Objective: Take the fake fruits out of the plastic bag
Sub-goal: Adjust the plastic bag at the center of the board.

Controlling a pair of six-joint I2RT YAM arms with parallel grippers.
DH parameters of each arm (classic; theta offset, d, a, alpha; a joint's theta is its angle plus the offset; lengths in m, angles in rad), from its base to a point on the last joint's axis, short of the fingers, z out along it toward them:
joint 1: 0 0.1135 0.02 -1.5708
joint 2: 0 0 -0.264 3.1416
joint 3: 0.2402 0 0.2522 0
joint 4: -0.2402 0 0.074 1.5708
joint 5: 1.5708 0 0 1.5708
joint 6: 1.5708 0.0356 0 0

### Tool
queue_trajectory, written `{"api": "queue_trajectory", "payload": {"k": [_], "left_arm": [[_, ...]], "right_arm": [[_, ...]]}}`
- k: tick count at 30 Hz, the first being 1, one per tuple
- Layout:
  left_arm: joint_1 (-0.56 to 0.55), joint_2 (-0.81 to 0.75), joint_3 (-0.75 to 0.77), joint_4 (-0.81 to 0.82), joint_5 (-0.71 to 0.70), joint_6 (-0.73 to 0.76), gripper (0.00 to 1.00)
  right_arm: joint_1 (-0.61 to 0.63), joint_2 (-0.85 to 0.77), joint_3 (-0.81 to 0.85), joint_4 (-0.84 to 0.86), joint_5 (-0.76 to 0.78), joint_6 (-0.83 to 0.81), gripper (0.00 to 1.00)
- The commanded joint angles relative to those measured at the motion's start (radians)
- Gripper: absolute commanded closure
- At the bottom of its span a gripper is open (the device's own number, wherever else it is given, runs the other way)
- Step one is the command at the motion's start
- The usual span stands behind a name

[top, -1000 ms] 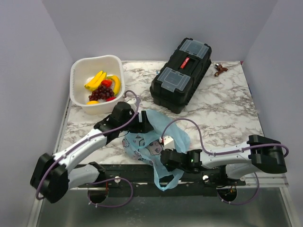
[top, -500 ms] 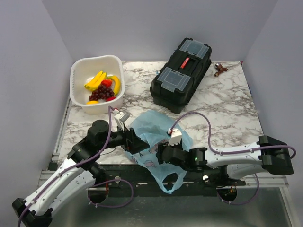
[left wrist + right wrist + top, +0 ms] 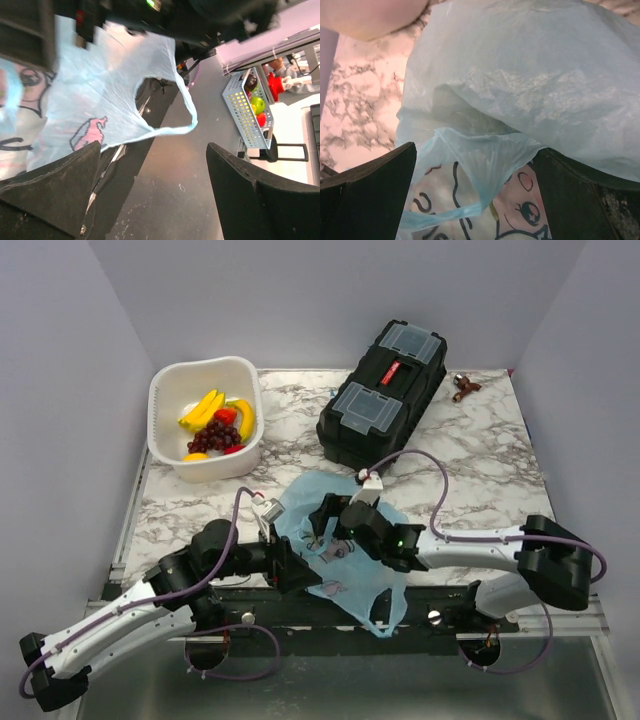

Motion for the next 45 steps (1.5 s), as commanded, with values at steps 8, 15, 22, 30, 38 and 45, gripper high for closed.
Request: {"api": "queue_trajectory", "payload": {"k": [8, 15, 22, 30, 38, 45], "left_arm": [[-0.039, -0.207, -0.038, -0.167, -0.114, -0.021, 0.13], [-0.039, -0.159, -0.02, -0.117, -0.118, 0.029, 0.13], [-0.042, 0.027, 0.007, -0.066, -0.439, 0.034, 0.21], [-0.043, 0.15, -0.043, 0.183, -0.725, 0.161, 0.33], [-0.018, 0.284, 0.0, 0.283, -0.659, 0.237, 0.45], [0.051, 0.449, 0.017, 0.302, -0.645, 0.241, 0.49]], "right_arm": [[-0.09, 0.181, 0.278, 0.217, -0.325, -0.095, 0.05], [-0.126, 0.237, 0.362, 0.268, -0.292, -0.115, 0.06], [-0.168, 0.347, 0.479, 0.197, -0.366, -0.139, 0.06], [-0.182, 0.313, 0.461, 0.142, -0.377, -0.14, 0.06], [-0.184, 0.281, 0.446, 0.075, -0.389, -0.158, 0.06], [-0.185, 0.284, 0.452, 0.066, -0.398, -0.147, 0.06]]}}
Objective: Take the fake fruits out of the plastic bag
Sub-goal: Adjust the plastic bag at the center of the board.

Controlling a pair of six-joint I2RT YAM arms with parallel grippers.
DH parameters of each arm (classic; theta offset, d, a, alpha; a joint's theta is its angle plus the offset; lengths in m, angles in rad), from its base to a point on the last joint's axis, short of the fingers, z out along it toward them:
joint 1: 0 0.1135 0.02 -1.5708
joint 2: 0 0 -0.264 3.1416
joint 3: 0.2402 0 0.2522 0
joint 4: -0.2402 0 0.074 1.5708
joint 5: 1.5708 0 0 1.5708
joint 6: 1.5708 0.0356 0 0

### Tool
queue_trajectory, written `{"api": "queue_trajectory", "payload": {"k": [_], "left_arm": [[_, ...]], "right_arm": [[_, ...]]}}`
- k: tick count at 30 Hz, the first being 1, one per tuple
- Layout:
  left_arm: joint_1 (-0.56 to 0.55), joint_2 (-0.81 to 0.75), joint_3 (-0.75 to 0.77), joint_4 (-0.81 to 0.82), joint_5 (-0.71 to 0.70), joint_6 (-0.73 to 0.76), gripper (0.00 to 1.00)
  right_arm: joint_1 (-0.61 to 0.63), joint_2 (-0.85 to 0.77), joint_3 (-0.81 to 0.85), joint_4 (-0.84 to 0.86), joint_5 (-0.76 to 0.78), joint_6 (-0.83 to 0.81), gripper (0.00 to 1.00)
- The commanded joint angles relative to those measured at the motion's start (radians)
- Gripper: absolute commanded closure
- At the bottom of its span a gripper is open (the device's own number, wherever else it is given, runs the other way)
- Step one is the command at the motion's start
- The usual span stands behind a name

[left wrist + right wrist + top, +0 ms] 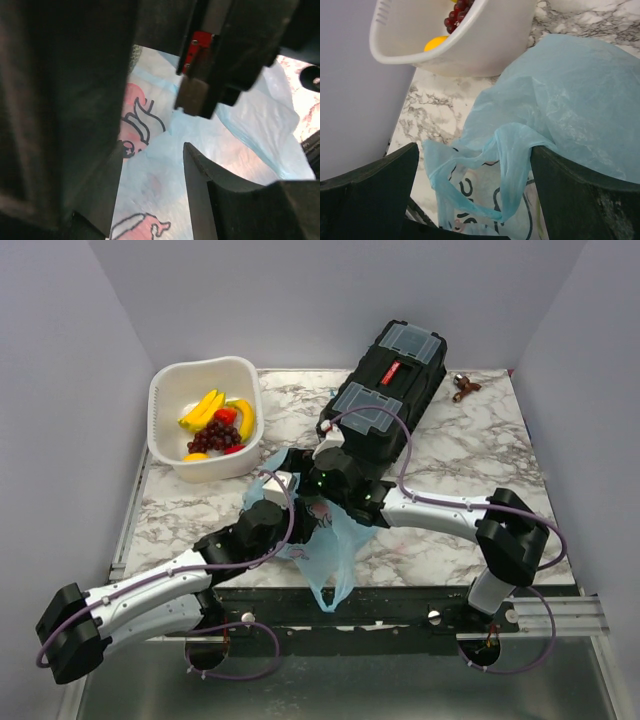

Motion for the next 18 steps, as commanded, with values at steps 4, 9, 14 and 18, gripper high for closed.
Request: {"api": "queue_trajectory", "payload": {"k": [4, 9, 14, 18], "left_arm": [[0.079, 0.144, 0.032, 0.083, -0.022, 0.076, 0.49], [0.154, 0.225, 0.014, 0.138, 0.012, 0.087, 0.5], [0.195, 0.261, 0.008, 0.139, 0.023, 0.085, 0.51], [0.208, 0.258, 0.022, 0.11, 0.045, 0.087, 0.51]], "right_arm": [[-0.006, -0.034, 0.0, -0.054, -0.029, 0.002, 0.06], [-0.006, -0.101, 0.003, -0.2, -0.013, 0.031, 0.06], [-0.007, -0.239, -0.04, -0.377, -0.051, -0.001, 0.02], [-0.006, -0.358, -0.069, -0.521, -0.103, -0.052, 0.01]]}}
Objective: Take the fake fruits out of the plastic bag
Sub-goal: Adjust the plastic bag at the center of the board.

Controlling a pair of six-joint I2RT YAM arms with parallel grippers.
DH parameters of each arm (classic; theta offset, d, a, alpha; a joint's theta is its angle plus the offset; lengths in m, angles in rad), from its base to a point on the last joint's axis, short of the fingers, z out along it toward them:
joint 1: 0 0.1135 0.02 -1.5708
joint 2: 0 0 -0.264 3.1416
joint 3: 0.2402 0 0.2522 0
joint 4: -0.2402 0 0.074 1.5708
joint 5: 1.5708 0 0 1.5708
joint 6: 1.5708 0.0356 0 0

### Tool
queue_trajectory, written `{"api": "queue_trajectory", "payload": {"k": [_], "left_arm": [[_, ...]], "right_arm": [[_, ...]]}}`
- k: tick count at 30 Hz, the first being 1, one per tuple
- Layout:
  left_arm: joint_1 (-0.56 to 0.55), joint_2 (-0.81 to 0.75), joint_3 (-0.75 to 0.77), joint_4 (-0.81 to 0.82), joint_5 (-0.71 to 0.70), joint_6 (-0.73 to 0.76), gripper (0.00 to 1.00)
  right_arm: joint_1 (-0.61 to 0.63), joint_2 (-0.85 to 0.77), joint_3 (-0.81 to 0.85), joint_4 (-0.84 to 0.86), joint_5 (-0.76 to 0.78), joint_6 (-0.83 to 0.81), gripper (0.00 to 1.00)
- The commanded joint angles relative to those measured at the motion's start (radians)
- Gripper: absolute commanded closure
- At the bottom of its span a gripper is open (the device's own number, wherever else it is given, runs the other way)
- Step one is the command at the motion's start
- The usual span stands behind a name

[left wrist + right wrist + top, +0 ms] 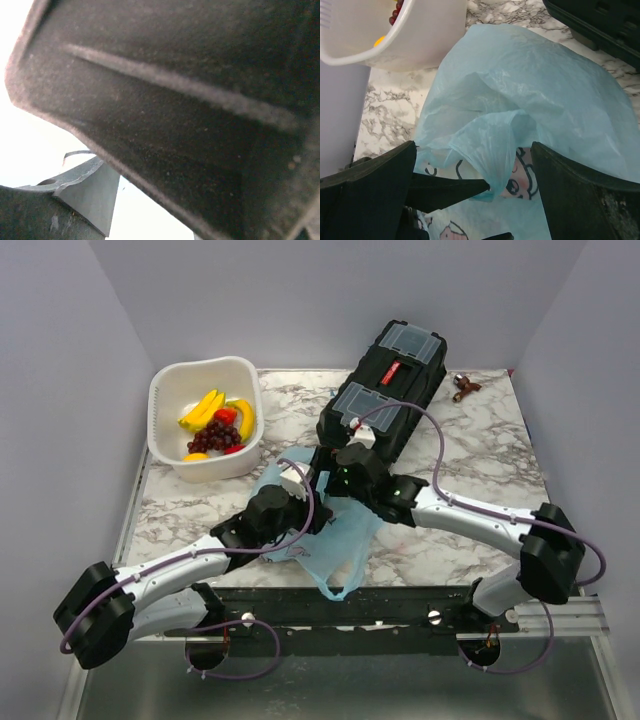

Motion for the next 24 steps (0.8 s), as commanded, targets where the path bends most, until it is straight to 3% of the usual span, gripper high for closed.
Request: {"api": "queue_trajectory", "payload": {"k": [1, 10, 14, 17, 24], "left_arm": [[0.083, 0.024, 0.002, -0.133, -0.113, -0.048, 0.51], [0.108, -0.024, 0.036, -0.213, -0.063, -0.035, 0.48], [0.114, -0.071, 0.061, -0.277, -0.018, -0.043, 0.48], [0.114, -0.166, 0.076, -0.351, 0.037, -0.053, 0.45], [0.12, -0.448, 0.135, -0.601, 0.124, -0.068, 0.18]], "right_arm": [[0.043, -0.225, -0.03, -0.258, -0.178, -0.09, 0.01], [0.043, -0.48, -0.122, -0.438, -0.189, -0.142, 0.0], [0.043, -0.529, -0.155, -0.302, -0.343, -0.079, 0.0], [0.043, -0.539, -0.181, -0.21, -0.349, -0.029, 0.0], [0.045, -0.375, -0.09, -0.234, -0.28, -0.162, 0.03]]}}
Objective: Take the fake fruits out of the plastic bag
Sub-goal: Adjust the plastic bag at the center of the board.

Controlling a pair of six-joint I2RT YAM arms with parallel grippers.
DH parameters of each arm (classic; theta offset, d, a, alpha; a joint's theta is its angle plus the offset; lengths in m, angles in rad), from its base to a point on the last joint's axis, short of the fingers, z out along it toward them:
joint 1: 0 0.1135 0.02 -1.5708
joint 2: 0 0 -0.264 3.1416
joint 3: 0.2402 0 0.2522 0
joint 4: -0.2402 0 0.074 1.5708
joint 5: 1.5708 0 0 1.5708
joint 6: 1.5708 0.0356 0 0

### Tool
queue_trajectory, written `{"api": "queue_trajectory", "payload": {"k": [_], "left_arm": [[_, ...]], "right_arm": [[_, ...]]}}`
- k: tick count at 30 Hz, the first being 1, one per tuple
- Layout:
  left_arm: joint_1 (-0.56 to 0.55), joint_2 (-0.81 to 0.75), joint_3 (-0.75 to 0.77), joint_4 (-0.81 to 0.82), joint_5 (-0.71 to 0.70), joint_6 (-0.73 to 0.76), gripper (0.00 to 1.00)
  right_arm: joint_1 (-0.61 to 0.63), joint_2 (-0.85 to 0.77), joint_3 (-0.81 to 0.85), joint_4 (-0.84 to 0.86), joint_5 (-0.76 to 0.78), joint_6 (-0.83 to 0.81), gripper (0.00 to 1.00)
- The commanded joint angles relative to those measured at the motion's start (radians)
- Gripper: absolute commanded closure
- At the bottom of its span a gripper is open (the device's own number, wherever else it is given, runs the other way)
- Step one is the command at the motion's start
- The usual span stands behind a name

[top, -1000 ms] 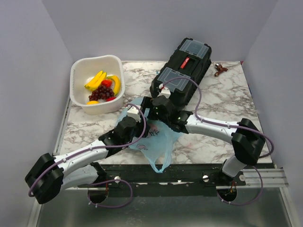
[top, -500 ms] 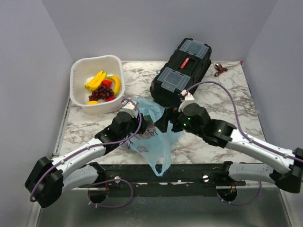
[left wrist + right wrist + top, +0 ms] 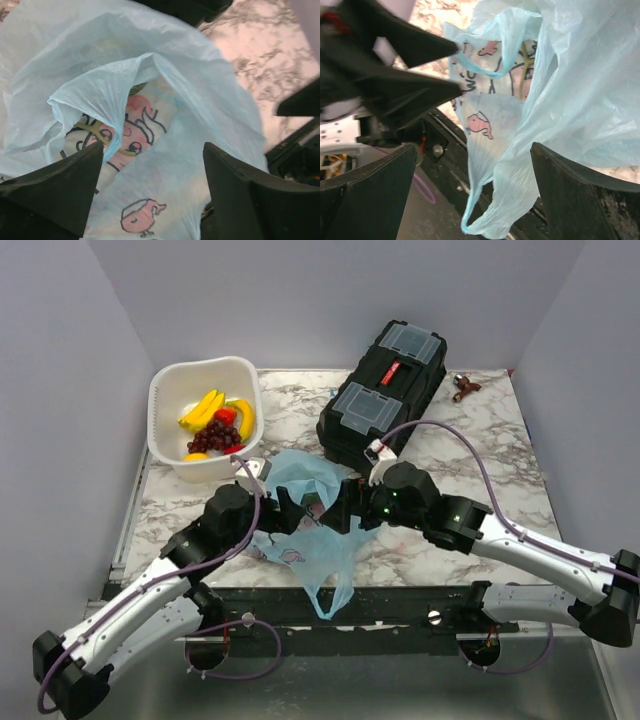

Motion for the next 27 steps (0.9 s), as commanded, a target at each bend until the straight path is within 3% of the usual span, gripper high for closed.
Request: {"api": "queue_trajectory", "payload": {"k": [1, 4, 6, 9, 12, 21, 27], "left_arm": [[0.01, -0.161, 0.082, -0.235, 0.089, -0.017, 0.16], [0.011, -0.254, 0.132, -0.356, 0.081, -0.032, 0.13], [0.011, -0.315, 0.168, -0.432, 0.063, -0.036, 0.11], [0.011, -0.396, 0.232, -0.542, 0.016, -0.037, 0.06], [0.012, -0.445, 0.283, -0.614, -0.011, -0.041, 0.02], [0.012, -0.497, 0.301, -0.656, 0.004, -0.074, 0.01], [0.012, -0.528, 0.256, -0.64, 0.048, -0.107, 0.01]], "right_arm": [[0.003, 0.104, 0.077, 0.023, 0.018, -0.136, 0.05], [0.01, 0.182, 0.147, 0.013, 0.01, -0.25, 0.09], [0.011, 0.238, 0.223, -0.012, -0.002, -0.236, 0.17], [0.045, 0.299, 0.25, 0.058, -0.074, -0.117, 0.18], [0.098, 0.357, 0.201, 0.183, -0.036, 0.046, 0.18], [0.191, 0.598, 0.195, 0.215, 0.362, 0.445, 0.1], [0.179, 0.661, 0.151, 0.405, 0.492, 0.441, 0.06]]}}
